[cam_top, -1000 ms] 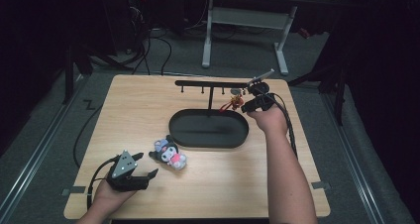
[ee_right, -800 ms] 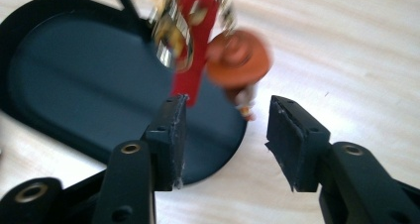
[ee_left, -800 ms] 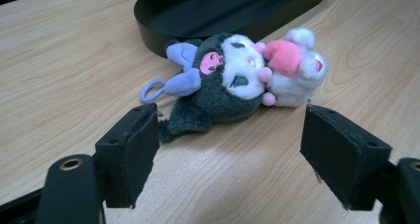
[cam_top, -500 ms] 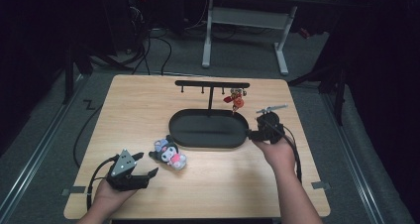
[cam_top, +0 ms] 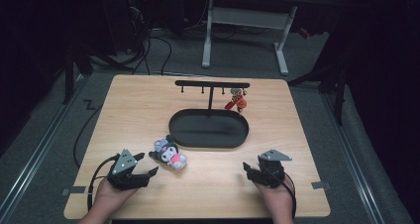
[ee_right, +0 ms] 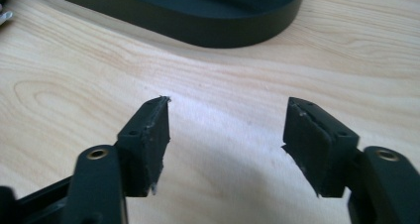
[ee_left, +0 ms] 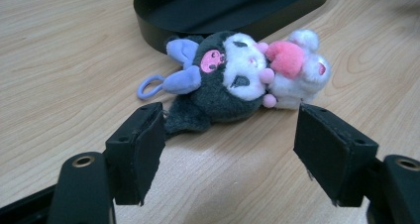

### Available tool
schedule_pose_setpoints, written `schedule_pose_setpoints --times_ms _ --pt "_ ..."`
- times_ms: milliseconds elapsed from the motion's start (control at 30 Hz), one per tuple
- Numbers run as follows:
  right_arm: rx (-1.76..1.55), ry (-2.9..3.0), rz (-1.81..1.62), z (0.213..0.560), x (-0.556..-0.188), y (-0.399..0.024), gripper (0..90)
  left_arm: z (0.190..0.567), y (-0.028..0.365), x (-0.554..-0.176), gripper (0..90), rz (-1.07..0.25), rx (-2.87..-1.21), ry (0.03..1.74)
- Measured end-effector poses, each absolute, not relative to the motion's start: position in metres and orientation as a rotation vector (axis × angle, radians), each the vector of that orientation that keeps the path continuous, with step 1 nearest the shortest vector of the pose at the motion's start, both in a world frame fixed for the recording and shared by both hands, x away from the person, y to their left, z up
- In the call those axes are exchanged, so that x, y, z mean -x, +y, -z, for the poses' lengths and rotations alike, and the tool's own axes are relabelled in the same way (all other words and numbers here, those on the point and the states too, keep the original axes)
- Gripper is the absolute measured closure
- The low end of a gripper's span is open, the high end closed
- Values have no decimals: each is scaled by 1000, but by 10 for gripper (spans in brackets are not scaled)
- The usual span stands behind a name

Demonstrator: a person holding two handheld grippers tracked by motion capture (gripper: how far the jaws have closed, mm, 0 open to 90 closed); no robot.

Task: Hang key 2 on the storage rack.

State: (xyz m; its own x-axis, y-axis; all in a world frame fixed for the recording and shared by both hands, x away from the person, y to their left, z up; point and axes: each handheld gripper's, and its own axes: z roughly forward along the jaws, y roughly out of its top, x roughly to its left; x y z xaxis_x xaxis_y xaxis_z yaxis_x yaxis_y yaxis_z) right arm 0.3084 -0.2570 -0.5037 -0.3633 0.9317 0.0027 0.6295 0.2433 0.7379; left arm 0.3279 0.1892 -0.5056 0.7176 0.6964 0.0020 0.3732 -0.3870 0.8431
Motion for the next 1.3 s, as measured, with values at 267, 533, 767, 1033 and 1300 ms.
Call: schedule_pose_setpoints --times_ms 267,533,767,1033,1300 --pt "-1433 1968 -1011 505 -283 -272 326 505 190 -328 297 -454 -2001 821" --pt "-1448 1971 -1004 504 -283 -271 343 504 191 -328 380 -469 -2009 806" --pt "-1443 2012 -1001 502 -280 -270 463 498 198 -350 814 -500 -1968 933" --pt "-1388 2057 -1008 505 -277 -264 541 507 173 -394 900 -544 -2015 1070" --pt "-1354 2102 -1059 504 -276 -261 530 525 148 -385 900 -480 -2081 1067"
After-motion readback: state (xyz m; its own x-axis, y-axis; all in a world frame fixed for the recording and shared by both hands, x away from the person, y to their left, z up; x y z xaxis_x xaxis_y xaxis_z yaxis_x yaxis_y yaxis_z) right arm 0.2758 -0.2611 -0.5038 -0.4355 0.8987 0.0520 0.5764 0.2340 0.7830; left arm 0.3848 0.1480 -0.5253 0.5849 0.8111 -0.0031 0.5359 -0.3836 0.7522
